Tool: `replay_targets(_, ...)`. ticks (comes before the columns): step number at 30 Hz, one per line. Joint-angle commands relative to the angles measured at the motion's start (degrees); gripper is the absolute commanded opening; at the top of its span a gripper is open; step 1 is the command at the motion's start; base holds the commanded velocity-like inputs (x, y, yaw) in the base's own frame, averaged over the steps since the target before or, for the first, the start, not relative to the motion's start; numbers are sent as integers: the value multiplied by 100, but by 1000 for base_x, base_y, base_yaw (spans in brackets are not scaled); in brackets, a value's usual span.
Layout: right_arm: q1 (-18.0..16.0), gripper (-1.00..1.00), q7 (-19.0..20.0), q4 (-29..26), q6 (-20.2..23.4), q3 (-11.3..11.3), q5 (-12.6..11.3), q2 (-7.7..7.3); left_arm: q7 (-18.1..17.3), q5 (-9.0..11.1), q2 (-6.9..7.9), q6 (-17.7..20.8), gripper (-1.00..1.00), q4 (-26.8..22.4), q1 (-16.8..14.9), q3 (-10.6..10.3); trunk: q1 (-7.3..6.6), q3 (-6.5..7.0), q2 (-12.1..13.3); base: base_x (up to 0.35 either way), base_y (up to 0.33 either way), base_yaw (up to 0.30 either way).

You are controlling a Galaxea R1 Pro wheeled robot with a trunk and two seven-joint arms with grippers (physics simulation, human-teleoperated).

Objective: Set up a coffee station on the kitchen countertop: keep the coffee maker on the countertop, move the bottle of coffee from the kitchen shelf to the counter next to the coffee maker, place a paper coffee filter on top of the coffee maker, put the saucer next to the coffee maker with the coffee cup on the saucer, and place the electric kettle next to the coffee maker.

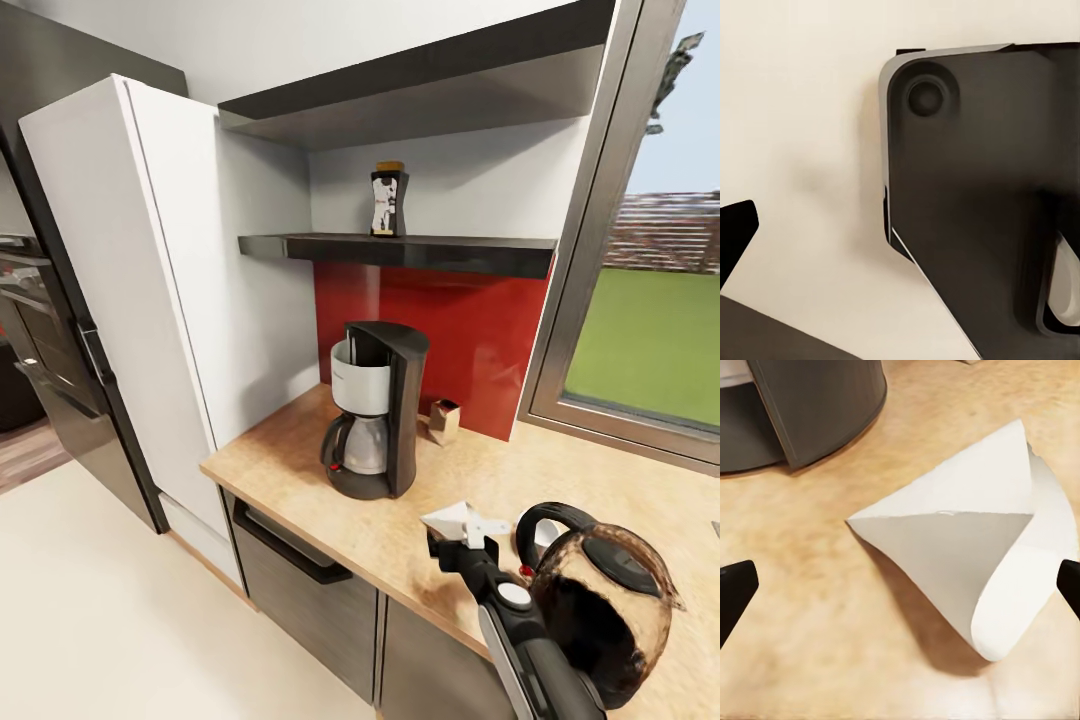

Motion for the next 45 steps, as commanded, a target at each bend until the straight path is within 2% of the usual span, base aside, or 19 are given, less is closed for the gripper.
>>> replay_targets(1,-4,100,-35,48,29,8,-25,-1,-1,-4,1,-12,100,-7,1,-7,4,-12,-12,0,0,0)
replay_targets(8,-4,100,-35,267,19,25,-25,-1,-1,-4,1,-16,100,-2,1,-7,4,-12,-12,7,-11,0)
replay_targets(17,-4,100,-35,291,19,54,-26,6,-1,1,-3,-16,100,-4,1,-7,4,-12,-12,61,-103,0)
replay_targets(34,-4,100,-35,293,19,64,-28,8,-1,5,-3,-16,100,-2,1,16,4,-12,-12,50,12,0)
replay_targets(39,-4,100,-35,325,-262,73,-21,7,-1,5,-6,-16,100,-2,1,21,4,-12,-12,15,9,0)
replay_targets(45,-4,100,-149,384,-310,-3,-37,199,9,22,-35,-79,100,-19,9,39,4,-12,-12,0,0,0)
